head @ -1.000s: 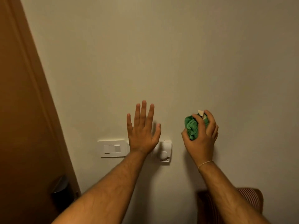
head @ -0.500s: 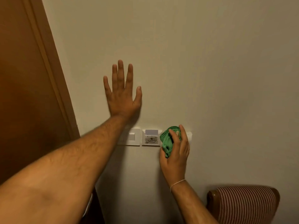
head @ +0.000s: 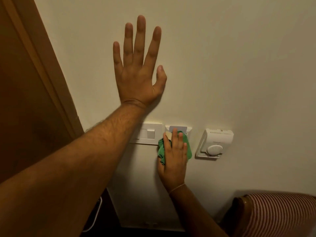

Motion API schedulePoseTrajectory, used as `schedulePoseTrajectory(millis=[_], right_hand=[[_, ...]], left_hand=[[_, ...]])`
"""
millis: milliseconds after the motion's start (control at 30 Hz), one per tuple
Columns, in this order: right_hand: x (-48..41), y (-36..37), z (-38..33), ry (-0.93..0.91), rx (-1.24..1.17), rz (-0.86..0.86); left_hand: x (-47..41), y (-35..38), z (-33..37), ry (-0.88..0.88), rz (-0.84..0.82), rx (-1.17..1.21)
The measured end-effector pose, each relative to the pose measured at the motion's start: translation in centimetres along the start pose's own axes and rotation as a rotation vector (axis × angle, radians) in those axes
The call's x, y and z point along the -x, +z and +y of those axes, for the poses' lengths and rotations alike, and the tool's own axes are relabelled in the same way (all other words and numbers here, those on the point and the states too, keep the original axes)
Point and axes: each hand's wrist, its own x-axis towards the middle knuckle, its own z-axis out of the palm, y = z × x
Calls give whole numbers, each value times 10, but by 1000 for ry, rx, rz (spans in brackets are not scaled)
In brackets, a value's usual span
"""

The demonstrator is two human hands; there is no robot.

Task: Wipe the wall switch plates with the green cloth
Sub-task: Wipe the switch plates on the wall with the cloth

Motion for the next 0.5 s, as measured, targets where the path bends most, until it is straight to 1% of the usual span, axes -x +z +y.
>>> schedulePoseTrajectory(millis=[100, 200, 267, 333, 400, 500], right_hand=[[0, 13, -3, -62, 55, -23], [8, 20, 0, -212, 74, -44], [17, 21, 7, -265, 64, -85], [22, 19, 21, -259, 44, -67], [20, 14, 32, -213, 32, -39], [9, 9, 30, -156, -15, -14]], left_hand=[[1, 4, 0, -4, 19, -24], [2, 6, 0, -10, 31, -37], [1, 6, -1, -22, 32, -49], [0, 5, 0, -25, 31, -50], [0, 3, 1, -21, 32, -45], [0, 2, 2, -24, 31, -36]])
